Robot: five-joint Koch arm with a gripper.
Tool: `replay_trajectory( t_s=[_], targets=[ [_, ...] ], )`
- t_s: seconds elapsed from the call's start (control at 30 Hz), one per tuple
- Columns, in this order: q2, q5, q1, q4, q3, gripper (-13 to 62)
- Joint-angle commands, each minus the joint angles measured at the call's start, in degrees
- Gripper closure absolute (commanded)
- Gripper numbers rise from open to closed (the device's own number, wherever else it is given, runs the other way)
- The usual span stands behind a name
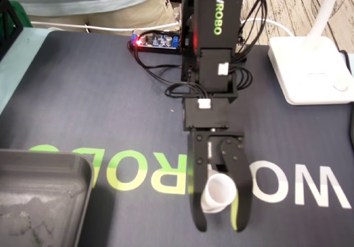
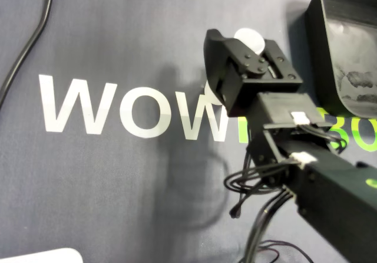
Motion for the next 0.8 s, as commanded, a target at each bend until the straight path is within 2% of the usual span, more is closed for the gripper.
replay_trajectory(
  t_s=[0.0,0.5,0.6,0.77],
  targets=[
    [0.53,-1.23,1.23,-4.22,-0.62,29.8],
    [0.53,-1.49,2.55,-5.10,0.18,29.6],
    [0.62,-1.41,1.76,-5.10,0.79,24.1],
    [2.55,-1.23,0.53,-5.10,1.93,21.1]
  ],
)
